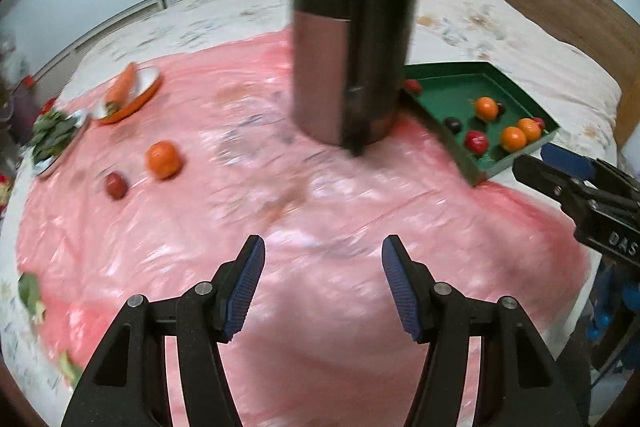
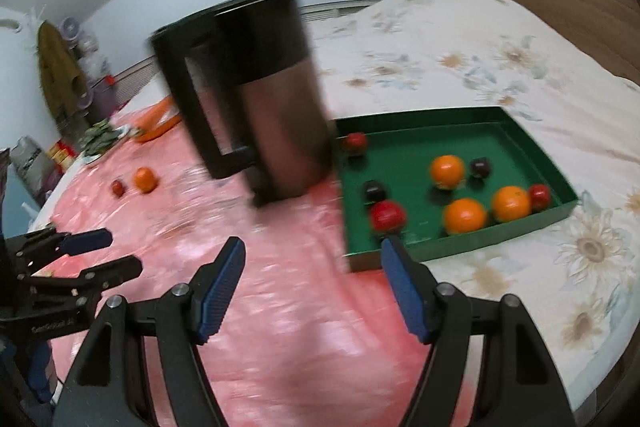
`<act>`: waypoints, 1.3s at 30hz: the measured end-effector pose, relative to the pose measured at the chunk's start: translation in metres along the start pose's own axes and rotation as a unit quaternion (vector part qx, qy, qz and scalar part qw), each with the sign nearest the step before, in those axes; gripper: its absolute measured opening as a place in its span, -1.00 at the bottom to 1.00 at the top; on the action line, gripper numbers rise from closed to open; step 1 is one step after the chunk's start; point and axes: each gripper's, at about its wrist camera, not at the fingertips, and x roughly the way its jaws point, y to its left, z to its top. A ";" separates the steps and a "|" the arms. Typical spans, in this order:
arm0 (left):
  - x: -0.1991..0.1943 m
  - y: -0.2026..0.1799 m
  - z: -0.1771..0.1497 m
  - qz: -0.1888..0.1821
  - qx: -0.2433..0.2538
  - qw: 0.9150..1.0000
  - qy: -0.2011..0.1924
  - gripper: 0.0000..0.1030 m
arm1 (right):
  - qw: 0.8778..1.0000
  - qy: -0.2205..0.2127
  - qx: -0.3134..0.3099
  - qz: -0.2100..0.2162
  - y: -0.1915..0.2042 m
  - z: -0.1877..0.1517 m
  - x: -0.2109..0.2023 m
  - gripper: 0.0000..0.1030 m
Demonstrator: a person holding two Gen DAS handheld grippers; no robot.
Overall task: Organize fruits
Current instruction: 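Withdraw both tools and move them back over the sheet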
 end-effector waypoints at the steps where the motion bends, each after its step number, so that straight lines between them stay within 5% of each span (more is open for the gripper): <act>1: -0.002 0.006 -0.004 0.003 -0.005 1.000 0.001 0.07 | 1.000 0.000 -0.001 0.004 0.007 -0.002 0.000 0.88; 23: -0.011 0.150 -0.047 0.062 -0.109 0.992 -0.004 0.07 | 0.993 0.040 -0.079 0.082 0.145 -0.005 0.048 0.88; 39: 0.050 0.226 0.011 0.048 -0.102 0.994 0.010 0.06 | 0.978 0.066 -0.137 0.143 0.231 0.053 0.145 0.83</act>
